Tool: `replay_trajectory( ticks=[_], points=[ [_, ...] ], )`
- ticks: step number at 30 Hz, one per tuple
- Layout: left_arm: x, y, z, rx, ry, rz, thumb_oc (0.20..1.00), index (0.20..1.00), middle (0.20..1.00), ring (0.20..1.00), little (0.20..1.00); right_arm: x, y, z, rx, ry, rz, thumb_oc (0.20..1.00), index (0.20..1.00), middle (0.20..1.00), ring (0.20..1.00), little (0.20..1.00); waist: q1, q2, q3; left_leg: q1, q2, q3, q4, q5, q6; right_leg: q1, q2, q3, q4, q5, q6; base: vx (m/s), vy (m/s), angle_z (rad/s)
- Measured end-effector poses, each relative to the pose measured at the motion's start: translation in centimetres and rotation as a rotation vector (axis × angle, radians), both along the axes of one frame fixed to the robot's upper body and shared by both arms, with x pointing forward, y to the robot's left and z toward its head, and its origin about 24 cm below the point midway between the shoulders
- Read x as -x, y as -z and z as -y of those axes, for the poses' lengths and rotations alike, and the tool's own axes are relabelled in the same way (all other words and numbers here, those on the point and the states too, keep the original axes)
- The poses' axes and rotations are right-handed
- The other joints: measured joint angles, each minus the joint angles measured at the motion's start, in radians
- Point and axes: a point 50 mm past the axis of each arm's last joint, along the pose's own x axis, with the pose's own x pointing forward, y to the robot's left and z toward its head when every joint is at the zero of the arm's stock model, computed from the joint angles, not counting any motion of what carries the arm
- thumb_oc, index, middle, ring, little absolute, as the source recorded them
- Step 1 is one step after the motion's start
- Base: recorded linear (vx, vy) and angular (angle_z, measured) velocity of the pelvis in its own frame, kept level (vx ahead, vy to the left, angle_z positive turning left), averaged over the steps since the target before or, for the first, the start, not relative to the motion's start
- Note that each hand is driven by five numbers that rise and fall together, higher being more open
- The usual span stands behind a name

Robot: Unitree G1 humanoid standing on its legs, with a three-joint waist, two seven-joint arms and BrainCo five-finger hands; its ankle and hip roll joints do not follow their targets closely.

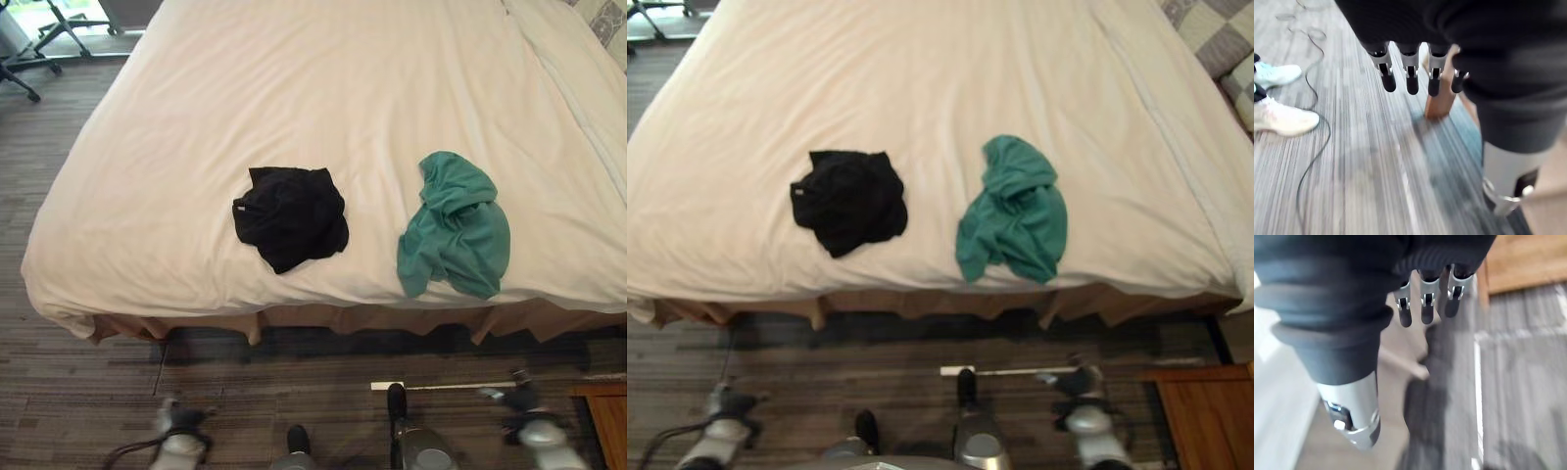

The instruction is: Tidy up the quilt and then pick up the clothes from the bed and put them into the laundry hamper.

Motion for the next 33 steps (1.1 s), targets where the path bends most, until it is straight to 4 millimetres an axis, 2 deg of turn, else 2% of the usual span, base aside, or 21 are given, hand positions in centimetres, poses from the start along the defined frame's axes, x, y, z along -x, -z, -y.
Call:
replay_trajectory(
  ticks=[1, 2, 3, 4, 5, 6, 8, 9, 10, 11, 13, 15, 16, 18, 21, 24, 25, 29, 30, 32, 33],
  points=[
    [-1.0, -2.2, -1.7, -0.089, 0.033, 0.065, 1.0, 1.0, 1.0, 1.0, 1.0, 0.1, -2.1, 2.4, 0.1, 0.041, 0.055, 1.0, 1.0, 1.0, 1.0, 1.0, 0.0, 0.003, -0.006, 0.007, 0.003, -0.001, 0.0, -0.006, -0.009, 0.011, 0.001, -0.001, 0.0, -0.006, 0.002, 0.11, 0.008, 0.14],
    [-3.2, -5.8, -3.2, -0.191, 0.111, 0.168, 1.0, 1.0, 1.0, 1.0, 1.0, 0.0, -5.2, 4.6, 0.259, 0.0, 0.086, 1.0, 1.0, 1.0, 1.0, 1.0, 0.001, 0.003, -0.007, 0.005, 0.004, -0.002, -0.001, -0.019, -0.024, 0.013, 0.0, -0.001, -0.004, -0.012, 0.003, 0.16, 0.017, 0.15],
    [-4.1, -7.7, -3.7, -0.247, 0.155, 0.224, 1.0, 1.0, 1.0, 1.0, 1.0, -0.2, -6.6, 5.2, 0.329, -0.039, 0.103, 1.0, 1.0, 1.0, 1.0, 1.0, 0.002, -0.001, -0.007, 0.002, 0.0, -0.003, 0.0, -0.017, -0.024, 0.012, -0.004, -0.001, -0.002, -0.01, 0.006, 0.07, 0.005, 0.06],
    [-5.7, -11.3, -4.4, -0.356, 0.205, 0.34, 1.0, 1.0, 1.0, 1.0, 1.0, -0.8, -8.9, 5.9, 0.46, -0.096, 0.13, 1.0, 1.0, 1.0, 1.0, 1.0, -0.001, -0.011, -0.017, 0.005, -0.004, -0.004, -0.002, -0.017, -0.024, 0.012, -0.011, 0.001, -0.003, -0.01, 0.01, 0.06, 0.013, -0.04],
    [-6.2, -12.2, -4.4, -0.383, 0.233, 0.379, 1.0, 1.0, 1.0, 1.0, 1.0, -1.1, -9.4, 5.9, 0.514, -0.142, 0.121, 1.0, 1.0, 1.0, 1.0, 1.0, 0.0, -0.014, -0.027, 0.004, -0.007, -0.003, -0.003, -0.017, -0.023, 0.011, -0.013, 0.001, -0.004, -0.013, 0.014, 0.02, 0.014, -0.06],
    [-7.9, -14.7, -3.9, -0.435, 0.283, 0.471, 1.0, 1.0, 1.0, 1.0, 1.0, -1.7, -10.6, 5.9, 0.597, -0.205, 0.118, 1.0, 1.0, 1.0, 1.0, 1.0, -0.009, -0.022, -0.044, 0.005, -0.011, -0.002, -0.005, -0.022, -0.02, 0.011, -0.016, 0.003, -0.005, -0.013, 0.014, -0.01, 0.005, -0.04],
    [-9.8, -18.2, -1.9, -0.482, 0.416, 0.619, 1.0, 1.0, 1.0, 1.0, 1.0, -2.9, -13.2, 5.7, 0.711, -0.285, 0.162, 1.0, 1.0, 1.0, 1.0, 1.0, -0.014, -0.028, -0.053, -0.01, -0.021, 0.002, -0.005, -0.019, -0.016, -0.008, -0.025, 0.01, -0.005, -0.011, 0.017, -0.03, -0.004, -0.07],
    [-10.3, -19.0, -1.2, -0.487, 0.446, 0.658, 1.0, 1.0, 1.0, 1.0, 1.0, -3.4, -14.1, 5.4, 0.746, -0.308, 0.185, 1.0, 1.0, 1.0, 1.0, 1.0, -0.021, -0.029, -0.055, -0.014, -0.024, 0.005, -0.005, -0.017, -0.013, -0.015, -0.028, 0.014, -0.005, -0.009, 0.021, -0.04, -0.01, -0.1],
    [-11.0, -19.7, -0.1, -0.484, 0.485, 0.702, 1.0, 1.0, 1.0, 1.0, 1.0, -4.1, -15.2, 5.2, 0.783, -0.337, 0.213, 1.0, 1.0, 1.0, 1.0, 1.0, -0.025, -0.029, -0.055, -0.021, -0.029, 0.007, -0.005, -0.014, -0.011, -0.024, -0.032, 0.017, -0.005, -0.006, 0.025, -0.08, -0.013, -0.1],
    [-12.8, -20.5, 2.3, -0.461, 0.571, 0.758, 1.0, 1.0, 1.0, 1.0, 1.0, -6.0, -16.9, 4.2, 0.839, -0.392, 0.273, 1.0, 1.0, 1.0, 1.0, 1.0, -0.031, -0.027, -0.058, -0.035, -0.035, 0.015, -0.005, -0.009, -0.006, -0.042, -0.038, 0.023, -0.005, 0.001, 0.033, -0.13, -0.014, -0.13],
    [-15.0, -20.4, 4.8, -0.419, 0.653, 0.777, 1.0, 1.0, 1.0, 1.0, 1.0, -8.5, -18.1, 2.4, 0.843, -0.444, 0.36, 1.0, 1.0, 1.0, 1.0, 1.0, -0.044, -0.028, -0.062, -0.054, -0.042, 0.022, -0.003, -0.004, -0.004, -0.07, -0.041, 0.03, -0.005, 0.011, 0.038, -0.19, -0.013, -0.14],
    [-18.1, -20.4, 8.5, -0.362, 0.745, 0.775, 1.0, 1.0, 1.0, 1.0, 1.0, -11.6, -19.7, -0.7, 0.853, -0.54, 0.455, 1.0, 1.0, 1.0, 1.0, 1.0, -0.054, -0.03, -0.059, -0.119, -0.058, 0.024, 0.001, 0.02, 0.003, -0.137, -0.049, 0.039, -0.004, 0.039, 0.035, -0.17, -0.017, -0.11],
    [-19.4, -21.2, 10.7, -0.358, 0.839, 0.779, 1.0, 1.0, 1.0, 1.0, 1.0, -13.1, -21.3, -2.8, 0.863, -0.603, 0.54, 1.0, 1.0, 1.0, 1.0, 1.0, -0.058, -0.033, -0.035, -0.151, -0.067, 0.034, 0.001, 0.031, 0.009, -0.178, -0.051, 0.055, 0.001, 0.068, 0.024, -0.12, -0.028, -0.21],
    [-20.3, -21.4, 12.6, -0.369, 0.918, 0.765, 1.0, 1.0, 1.0, 1.0, 1.0, -14.1, -22.8, -5.2, 0.871, -0.682, 0.633, 1.0, 1.0, 1.0, 1.0, 1.0, -0.061, -0.03, -0.004, -0.172, -0.068, 0.051, 0.001, 0.036, 0.009, -0.209, -0.048, 0.071, 0.001, 0.083, 0.016, -0.1, -0.037, -0.25],
    [-21.9, -21.4, 12.5, -0.448, 0.916, 0.683, 1.0, 1.0, 1.0, 1.0, 1.0, -14.7, -22.8, -6.7, 0.869, -0.734, 0.647, 1.0, 1.0, 1.0, 1.0, 1.0, -0.07, -0.035, 0.03, -0.184, -0.058, 0.069, 0.001, 0.038, 0.004, -0.229, -0.038, 0.08, 0.001, 0.083, 0.017, -0.07, -0.043, -0.16],
    [-23.9, -22.9, 10.5, -0.617, 0.841, 0.567, 1.0, 1.0, 1.0, 1.0, 1.0, -15.1, -23.4, -7.5, 0.874, -0.76, 0.674, 1.0, 1.0, 1.0, 1.0, 1.0, -0.093, -0.044, 0.075, -0.231, -0.058, 0.077, 0.001, 0.047, -0.002, -0.28, -0.037, 0.083, 0.001, 0.082, 0.024, -0.04, -0.045, -0.04],
    [-24.5, -23.4, 9.6, -0.652, 0.767, 0.536, 1.0, 1.0, 1.0, 1.0, 1.0, -15.1, -23.6, -7.9, 0.873, -0.775, 0.692, 1.0, 1.0, 1.0, 1.0, 1.0, -0.105, -0.04, 0.101, -0.241, -0.055, 0.076, 0.001, 0.052, -0.003, -0.291, -0.033, 0.083, 0.001, 0.087, 0.019, -0.04, -0.047, -0.05],
    [-25.5, -24.6, 8.8, -0.731, 0.682, 0.507, 1.0, 1.0, 1.0, 1.0, 1.0, -14.6, -23.7, -8.5, 0.871, -0.8, 0.713, 1.0, 1.0, 1.0, 1.0, 1.0, -0.107, -0.033, 0.136, -0.249, -0.038, 0.078, 0.001, 0.051, -0.007, -0.3, -0.019, 0.081, 0.001, 0.088, 0.018, -0.03, -0.049, -0.05],
    [-25.7, -25.5, 8.5, -0.788, 0.672, 0.491, 1.0, 1.0, 1.0, 1.0, 1.0, -14.4, -24.3, -8.5, 0.894, -0.809, 0.728, 1.0, 1.0, 1.0, 1.0, 1.0, -0.107, -0.021, 0.148, -0.25, -0.029, 0.077, 0.001, 0.05, -0.011, -0.301, -0.014, 0.076, 0.001, 0.088, 0.018, -0.02, -0.053, -0.02],
    [-25.7, -25.7, 8.4, -0.818, 0.677, 0.483, 1.0, 1.0, 1.0, 1.0, 1.0, -14.3, -24.8, -8.1, 0.921, -0.807, 0.723, 1.0, 1.0, 1.0, 1.0, 1.0, -0.102, -0.013, 0.156, -0.254, -0.023, 0.073, 0.0, 0.051, -0.014, -0.301, -0.011, 0.071, 0.001, 0.087, 0.018, -0.02, -0.051, 0.05],
    [-25.6, -26.0, 8.2, -0.851, 0.683, 0.476, 0.846, 0.846, 0.846, 0.846, 0.846, -14.2, -25.1, -7.7, 0.947, -0.806, 0.712, 1.0, 1.0, 1.0, 1.0, 1.0, -0.103, -0.009, 0.166, -0.259, -0.021, 0.07, 0.001, 0.053, -0.018, -0.301, -0.011, 0.062, 0.001, 0.087, 0.018, -0.02, -0.052, 0.11]
  ],
)
